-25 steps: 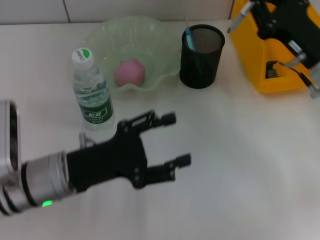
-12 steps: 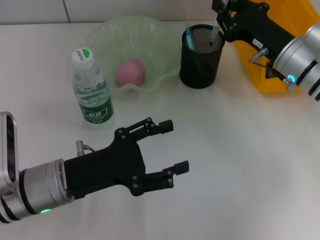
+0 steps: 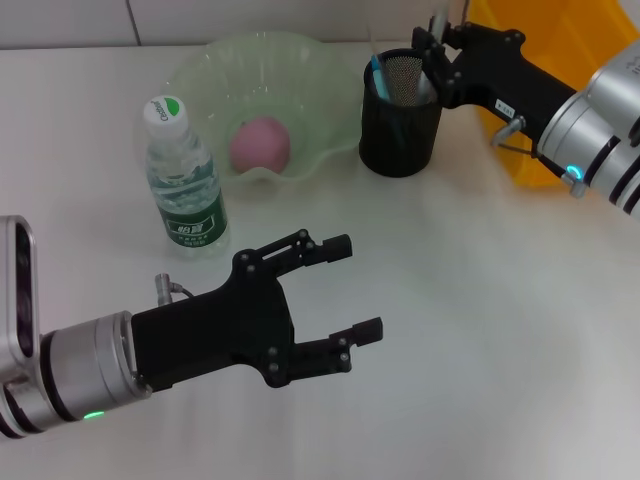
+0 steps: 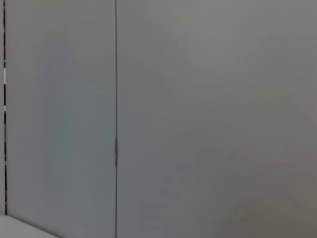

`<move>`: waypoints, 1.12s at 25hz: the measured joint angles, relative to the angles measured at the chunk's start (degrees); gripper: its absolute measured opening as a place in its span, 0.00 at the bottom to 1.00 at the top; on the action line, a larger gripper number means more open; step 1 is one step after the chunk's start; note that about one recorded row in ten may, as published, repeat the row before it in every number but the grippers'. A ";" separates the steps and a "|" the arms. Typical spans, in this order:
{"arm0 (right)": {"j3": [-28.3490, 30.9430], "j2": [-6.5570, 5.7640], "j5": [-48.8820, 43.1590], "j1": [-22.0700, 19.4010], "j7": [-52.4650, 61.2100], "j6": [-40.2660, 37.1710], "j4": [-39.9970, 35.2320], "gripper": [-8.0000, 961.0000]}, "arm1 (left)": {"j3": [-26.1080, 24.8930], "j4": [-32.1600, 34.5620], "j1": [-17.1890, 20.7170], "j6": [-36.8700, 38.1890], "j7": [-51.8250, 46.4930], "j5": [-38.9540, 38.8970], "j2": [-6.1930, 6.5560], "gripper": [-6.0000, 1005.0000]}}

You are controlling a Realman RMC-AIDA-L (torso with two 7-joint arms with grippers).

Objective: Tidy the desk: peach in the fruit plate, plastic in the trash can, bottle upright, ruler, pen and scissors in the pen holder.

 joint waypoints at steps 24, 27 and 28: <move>-15.54 -1.28 -18.00 -24.21 31.65 -45.25 -37.04 0.81 | -0.41 1.05 2.05 0.17 -6.51 1.39 4.37 0.80; -14.99 -1.22 -25.66 -24.64 32.41 -49.23 -38.70 0.88 | -1.13 1.08 2.05 0.14 -8.95 3.37 5.37 0.80; -14.97 -1.14 -26.73 -24.67 32.74 -49.39 -38.69 0.88 | -1.30 1.09 2.03 0.04 -9.57 3.93 5.64 0.80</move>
